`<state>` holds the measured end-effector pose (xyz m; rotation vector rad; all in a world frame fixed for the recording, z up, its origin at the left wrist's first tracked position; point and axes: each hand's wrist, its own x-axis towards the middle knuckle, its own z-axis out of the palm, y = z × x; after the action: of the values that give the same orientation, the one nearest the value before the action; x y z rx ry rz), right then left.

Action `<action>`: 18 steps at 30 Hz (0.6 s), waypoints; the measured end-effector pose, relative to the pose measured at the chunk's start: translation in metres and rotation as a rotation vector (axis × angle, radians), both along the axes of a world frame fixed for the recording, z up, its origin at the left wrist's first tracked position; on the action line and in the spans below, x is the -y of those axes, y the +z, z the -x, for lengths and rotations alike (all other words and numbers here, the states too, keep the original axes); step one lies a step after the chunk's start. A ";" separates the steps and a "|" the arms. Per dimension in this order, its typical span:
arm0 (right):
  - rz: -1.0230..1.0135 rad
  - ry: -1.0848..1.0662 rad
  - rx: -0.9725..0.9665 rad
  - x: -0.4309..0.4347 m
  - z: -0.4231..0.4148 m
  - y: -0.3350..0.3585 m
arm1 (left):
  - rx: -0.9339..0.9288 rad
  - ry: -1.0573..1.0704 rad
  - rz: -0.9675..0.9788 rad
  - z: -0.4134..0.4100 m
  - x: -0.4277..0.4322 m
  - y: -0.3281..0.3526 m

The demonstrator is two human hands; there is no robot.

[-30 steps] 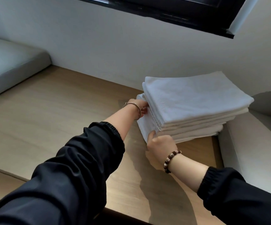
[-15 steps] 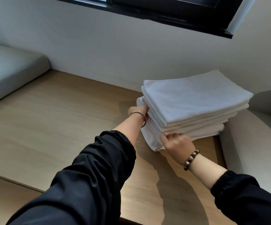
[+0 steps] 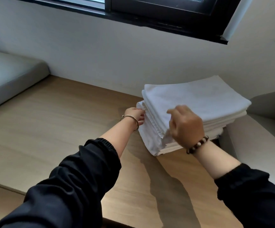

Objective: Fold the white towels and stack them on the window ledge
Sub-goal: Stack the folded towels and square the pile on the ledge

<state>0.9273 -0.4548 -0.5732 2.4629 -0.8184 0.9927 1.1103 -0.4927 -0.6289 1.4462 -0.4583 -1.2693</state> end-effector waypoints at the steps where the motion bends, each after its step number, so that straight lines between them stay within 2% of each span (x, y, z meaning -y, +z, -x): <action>1: -0.083 -0.081 0.029 0.010 -0.005 0.005 | -0.004 0.009 -0.006 0.002 0.000 -0.003; 3: -0.334 -0.224 -0.016 0.026 -0.016 0.011 | -0.018 0.034 0.001 0.005 0.001 -0.009; 5: -0.623 -0.338 -0.177 0.036 -0.025 0.012 | -0.041 0.077 0.025 0.008 0.002 -0.014; 6: -0.697 -0.364 -0.284 0.039 -0.028 0.009 | -0.052 0.101 0.039 0.009 0.002 -0.015; 9: -0.780 -0.355 -0.482 0.039 -0.028 -0.003 | -0.088 0.114 0.054 0.008 0.003 -0.015; 11: -0.823 -0.337 -0.491 0.044 -0.023 -0.002 | -0.112 0.104 0.042 0.007 0.004 -0.014; 13: -0.846 -0.246 -0.374 0.058 -0.023 0.009 | -0.085 0.125 0.058 0.004 0.006 -0.010; 14: -0.830 -0.196 -0.258 0.065 -0.025 0.016 | 0.010 0.178 0.089 0.003 0.008 -0.007; 16: -0.755 -0.225 -0.121 0.079 -0.030 0.026 | 0.394 0.314 0.247 -0.001 0.010 0.007; 18: -0.702 -0.379 -0.257 0.090 -0.033 0.021 | 0.808 0.272 0.528 -0.002 0.011 0.026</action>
<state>0.9598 -0.5446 -0.5518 2.7197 -1.6744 0.2573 1.1122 -0.5036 -0.6032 1.4407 -1.0042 -0.2589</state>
